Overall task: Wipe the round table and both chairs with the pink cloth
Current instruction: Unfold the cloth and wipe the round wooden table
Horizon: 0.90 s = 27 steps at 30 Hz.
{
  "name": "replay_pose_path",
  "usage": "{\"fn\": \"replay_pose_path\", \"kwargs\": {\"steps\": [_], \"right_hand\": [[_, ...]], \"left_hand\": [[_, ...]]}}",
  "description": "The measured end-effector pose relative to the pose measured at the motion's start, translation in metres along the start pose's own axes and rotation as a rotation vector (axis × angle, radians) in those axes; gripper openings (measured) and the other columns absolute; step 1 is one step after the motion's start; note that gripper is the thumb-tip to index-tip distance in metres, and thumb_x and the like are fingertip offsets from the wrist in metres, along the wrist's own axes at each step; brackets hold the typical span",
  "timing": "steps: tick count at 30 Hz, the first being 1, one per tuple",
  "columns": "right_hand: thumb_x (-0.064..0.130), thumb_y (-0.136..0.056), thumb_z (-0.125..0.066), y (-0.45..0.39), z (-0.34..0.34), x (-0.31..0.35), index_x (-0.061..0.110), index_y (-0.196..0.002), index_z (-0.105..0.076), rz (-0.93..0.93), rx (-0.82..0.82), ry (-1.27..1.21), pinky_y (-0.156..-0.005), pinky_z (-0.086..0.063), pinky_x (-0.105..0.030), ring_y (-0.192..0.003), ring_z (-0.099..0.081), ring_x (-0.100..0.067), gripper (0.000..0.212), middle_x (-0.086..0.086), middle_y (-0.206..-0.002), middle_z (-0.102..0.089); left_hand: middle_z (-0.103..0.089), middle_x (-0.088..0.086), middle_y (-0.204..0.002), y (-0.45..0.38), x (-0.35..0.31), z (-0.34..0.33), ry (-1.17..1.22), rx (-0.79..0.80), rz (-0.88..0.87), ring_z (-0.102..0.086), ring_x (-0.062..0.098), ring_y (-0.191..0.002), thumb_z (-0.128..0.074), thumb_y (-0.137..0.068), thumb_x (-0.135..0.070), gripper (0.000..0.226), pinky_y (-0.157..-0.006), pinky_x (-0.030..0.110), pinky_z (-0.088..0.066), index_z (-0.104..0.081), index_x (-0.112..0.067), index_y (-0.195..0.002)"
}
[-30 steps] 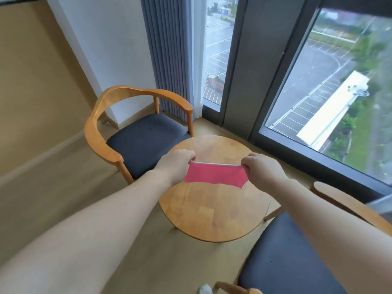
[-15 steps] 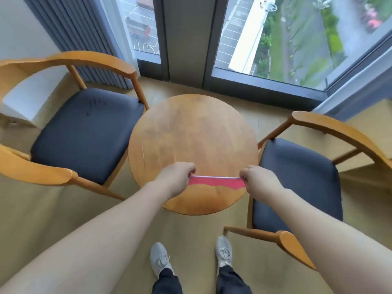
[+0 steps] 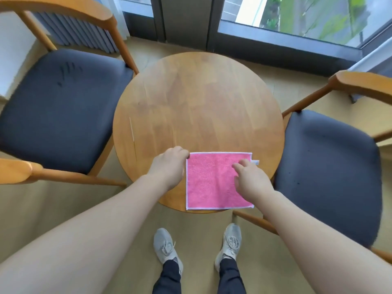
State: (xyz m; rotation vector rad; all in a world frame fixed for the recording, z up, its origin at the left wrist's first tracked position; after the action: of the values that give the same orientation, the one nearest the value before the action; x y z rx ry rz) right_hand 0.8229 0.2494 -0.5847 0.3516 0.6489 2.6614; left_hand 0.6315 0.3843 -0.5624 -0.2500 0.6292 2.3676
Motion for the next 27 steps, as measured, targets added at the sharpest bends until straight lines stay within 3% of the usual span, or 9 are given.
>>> {"fn": "replay_pose_path", "kwargs": {"steps": [2,5,10,13,21,27], "right_hand": [[0.018,-0.095,-0.043,0.000,-0.027,0.012,0.013,-0.139,-0.042,0.030,0.020,-0.048,-0.096,-0.042,-0.040,-0.128,-0.042,-0.032,0.045,-0.016,-0.143,-0.039],[0.037,-0.100,-0.036,-0.005,-0.062,0.030,0.019,-0.152,-0.017,0.069,0.036,-0.046,-0.118,-0.009,-0.042,-0.147,-0.005,-0.030,0.058,-0.015,-0.160,-0.006],[0.060,-0.094,-0.014,-0.030,-0.095,0.050,0.020,-0.146,0.020,0.017,-0.039,0.047,-0.112,0.017,-0.052,-0.142,0.025,-0.034,0.073,-0.013,-0.149,0.032],[0.063,-0.090,-0.004,-0.029,-0.114,0.049,0.023,-0.142,0.025,-0.005,-0.039,0.063,-0.110,0.023,-0.052,-0.136,0.037,-0.031,0.072,-0.011,-0.146,0.038],[0.063,-0.092,-0.019,-0.019,-0.120,0.020,0.028,-0.150,0.005,0.094,-0.107,0.070,-0.117,0.008,-0.048,-0.146,0.015,-0.024,0.072,-0.002,-0.157,0.016],[0.063,-0.091,-0.019,-0.033,-0.105,-0.019,0.029,-0.150,0.003,0.056,-0.141,0.074,-0.117,0.007,-0.047,-0.146,0.012,-0.021,0.071,0.000,-0.159,0.009]], "left_hand": [[-0.053,0.002,-0.125,-0.003,0.009,-0.017,0.003,-0.002,0.029,-0.049,0.023,-0.115,-0.044,-0.093,-0.014,0.031,-0.084,0.040,-0.047,-0.053,-0.018,-0.123],[-0.046,0.002,-0.134,-0.010,0.020,-0.037,0.009,-0.021,0.055,-0.041,0.022,-0.125,-0.046,-0.094,-0.019,0.036,-0.097,0.039,-0.040,-0.046,-0.016,-0.131],[-0.026,0.004,-0.154,-0.032,0.030,-0.061,-0.003,-0.064,0.067,-0.018,0.020,-0.143,-0.040,-0.098,-0.025,0.050,-0.116,0.035,-0.014,-0.030,-0.012,-0.145],[-0.018,0.002,-0.158,-0.042,0.034,-0.074,0.009,-0.086,0.067,-0.010,0.017,-0.146,-0.035,-0.099,-0.028,0.054,-0.117,0.031,-0.005,-0.023,-0.012,-0.149],[-0.005,0.002,-0.161,-0.069,0.020,-0.088,0.008,-0.121,0.065,0.000,0.013,-0.147,-0.033,-0.100,-0.029,0.058,-0.115,0.025,0.007,-0.013,-0.010,-0.151],[-0.005,0.003,-0.161,-0.104,0.017,-0.083,-0.002,-0.177,0.103,0.000,0.014,-0.147,-0.033,-0.100,-0.029,0.059,-0.117,0.028,0.005,-0.013,-0.009,-0.151]]}}
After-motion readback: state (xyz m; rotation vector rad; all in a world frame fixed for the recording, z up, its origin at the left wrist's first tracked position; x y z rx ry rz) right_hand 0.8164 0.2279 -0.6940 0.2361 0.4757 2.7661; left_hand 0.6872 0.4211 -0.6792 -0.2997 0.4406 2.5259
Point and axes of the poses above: each hand's wrist, its own y-axis away from the middle knuckle, its own z-axis out of the back of the hand, x = y × z, the point moved 2 cm from there along -y, towards the middle knuckle
